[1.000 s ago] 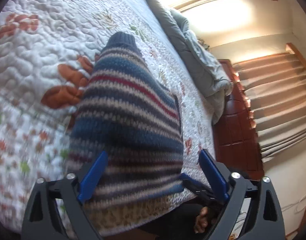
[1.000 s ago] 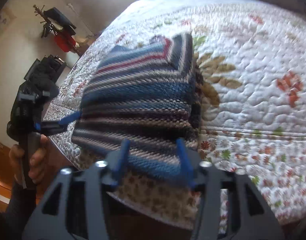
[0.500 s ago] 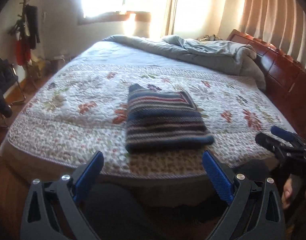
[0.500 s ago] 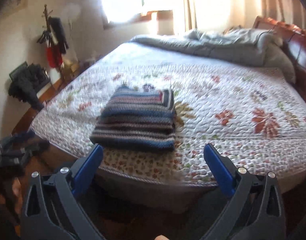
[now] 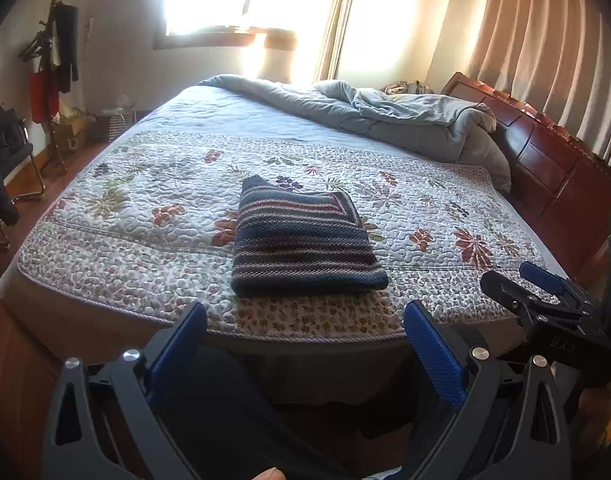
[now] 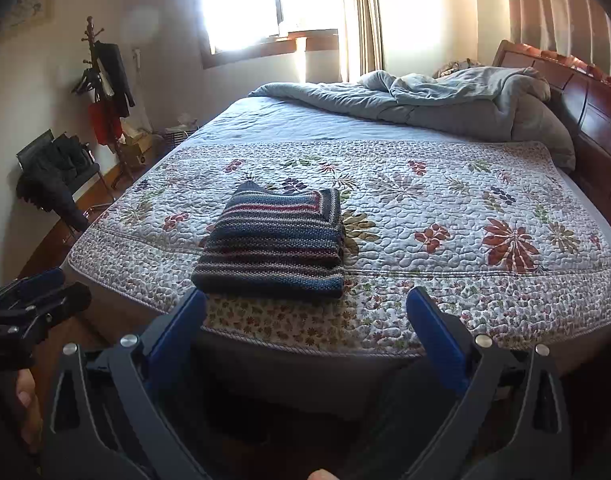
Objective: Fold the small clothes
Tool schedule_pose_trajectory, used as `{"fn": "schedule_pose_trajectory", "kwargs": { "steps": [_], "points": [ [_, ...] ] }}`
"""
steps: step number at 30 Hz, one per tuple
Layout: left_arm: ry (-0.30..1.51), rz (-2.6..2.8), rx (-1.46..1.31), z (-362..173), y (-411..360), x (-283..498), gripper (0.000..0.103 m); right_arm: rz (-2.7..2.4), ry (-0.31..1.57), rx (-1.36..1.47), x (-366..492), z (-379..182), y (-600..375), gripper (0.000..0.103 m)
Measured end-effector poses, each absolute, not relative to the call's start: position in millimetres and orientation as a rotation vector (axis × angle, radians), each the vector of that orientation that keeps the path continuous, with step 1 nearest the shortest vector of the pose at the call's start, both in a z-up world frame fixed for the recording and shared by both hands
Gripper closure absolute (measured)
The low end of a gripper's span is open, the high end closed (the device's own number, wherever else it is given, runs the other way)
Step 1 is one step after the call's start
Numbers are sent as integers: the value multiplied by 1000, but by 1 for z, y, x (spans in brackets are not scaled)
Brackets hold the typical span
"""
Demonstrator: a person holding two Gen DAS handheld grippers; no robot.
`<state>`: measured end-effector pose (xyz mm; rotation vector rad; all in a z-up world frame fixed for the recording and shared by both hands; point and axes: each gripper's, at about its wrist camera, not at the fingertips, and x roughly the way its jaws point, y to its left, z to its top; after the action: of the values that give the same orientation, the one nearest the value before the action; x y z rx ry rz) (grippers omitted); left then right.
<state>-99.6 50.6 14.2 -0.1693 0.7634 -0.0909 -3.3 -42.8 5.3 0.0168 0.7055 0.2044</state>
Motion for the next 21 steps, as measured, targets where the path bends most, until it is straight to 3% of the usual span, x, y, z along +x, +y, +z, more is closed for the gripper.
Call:
{"fn": "schedule_pose_trajectory", "kwargs": {
  "steps": [21],
  "points": [
    [821, -60, -161, -6, 48, -90, 4, 231, 712, -8, 6, -11, -31, 3]
  ]
}}
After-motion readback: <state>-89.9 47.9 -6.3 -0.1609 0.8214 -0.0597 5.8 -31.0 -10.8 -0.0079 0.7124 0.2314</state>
